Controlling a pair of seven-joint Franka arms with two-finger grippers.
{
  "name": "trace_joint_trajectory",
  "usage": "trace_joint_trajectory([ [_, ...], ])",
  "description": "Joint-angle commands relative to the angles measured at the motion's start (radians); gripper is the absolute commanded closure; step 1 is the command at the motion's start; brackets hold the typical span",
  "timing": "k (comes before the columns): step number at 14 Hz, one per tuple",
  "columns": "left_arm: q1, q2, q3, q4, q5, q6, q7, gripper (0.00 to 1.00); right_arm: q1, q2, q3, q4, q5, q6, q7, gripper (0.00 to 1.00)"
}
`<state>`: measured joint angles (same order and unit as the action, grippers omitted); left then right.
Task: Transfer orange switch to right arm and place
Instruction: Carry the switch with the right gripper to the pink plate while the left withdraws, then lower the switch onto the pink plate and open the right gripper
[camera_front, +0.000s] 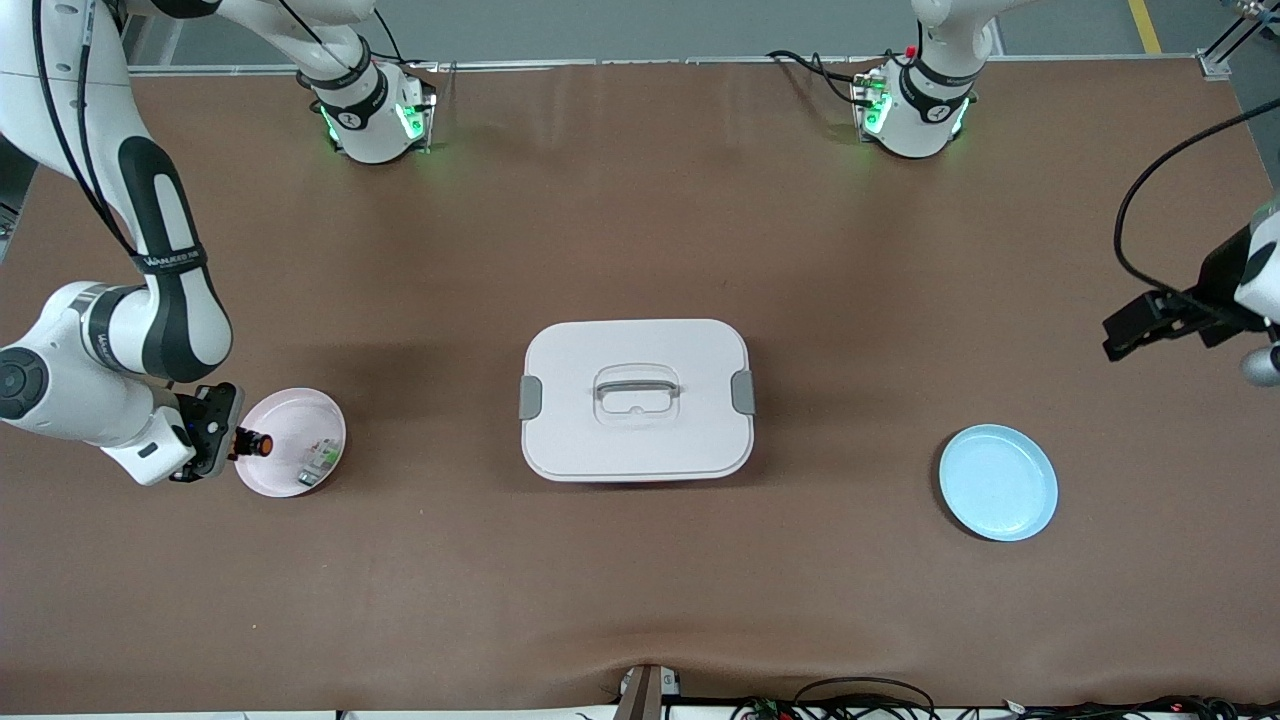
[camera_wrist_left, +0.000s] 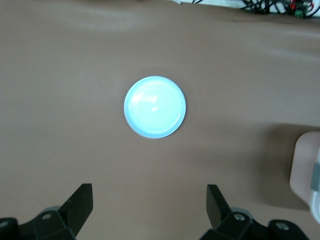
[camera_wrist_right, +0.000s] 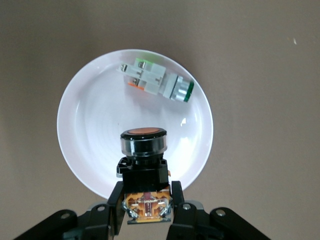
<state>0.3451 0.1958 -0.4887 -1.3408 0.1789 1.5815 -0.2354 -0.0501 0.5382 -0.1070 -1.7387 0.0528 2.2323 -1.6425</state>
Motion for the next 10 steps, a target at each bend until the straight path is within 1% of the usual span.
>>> trace_joint_trajectory([
  [1, -0.096, -0.134, 0.163, -0.107, -0.05, -0.024, 0.091, 0.0, -0.027, 0.009, 0.021, 0.018, 0.059, -0.008, -0.072, 1.0],
  [2, -0.147, -0.175, 0.229, -0.16, -0.082, -0.024, 0.131, 0.0, -0.027, 0.011, 0.021, 0.016, 0.061, -0.008, -0.074, 1.0],
  [3, -0.173, -0.215, 0.273, -0.199, -0.11, -0.024, 0.14, 0.0, -0.028, 0.019, 0.021, 0.016, 0.062, -0.008, -0.076, 1.0],
  [5, -0.227, -0.271, 0.321, -0.26, -0.116, -0.026, 0.137, 0.0, -0.033, 0.032, 0.021, 0.016, 0.062, -0.007, -0.097, 1.0],
  [7, -0.241, -0.305, 0.337, -0.294, -0.143, -0.029, 0.122, 0.0, -0.048, 0.042, 0.02, 0.016, 0.061, -0.006, -0.109, 1.0],
  [10, -0.241, -0.325, 0.334, -0.293, -0.151, -0.047, 0.119, 0.0, -0.051, 0.066, 0.021, 0.016, 0.061, 0.016, -0.111, 1.0],
])
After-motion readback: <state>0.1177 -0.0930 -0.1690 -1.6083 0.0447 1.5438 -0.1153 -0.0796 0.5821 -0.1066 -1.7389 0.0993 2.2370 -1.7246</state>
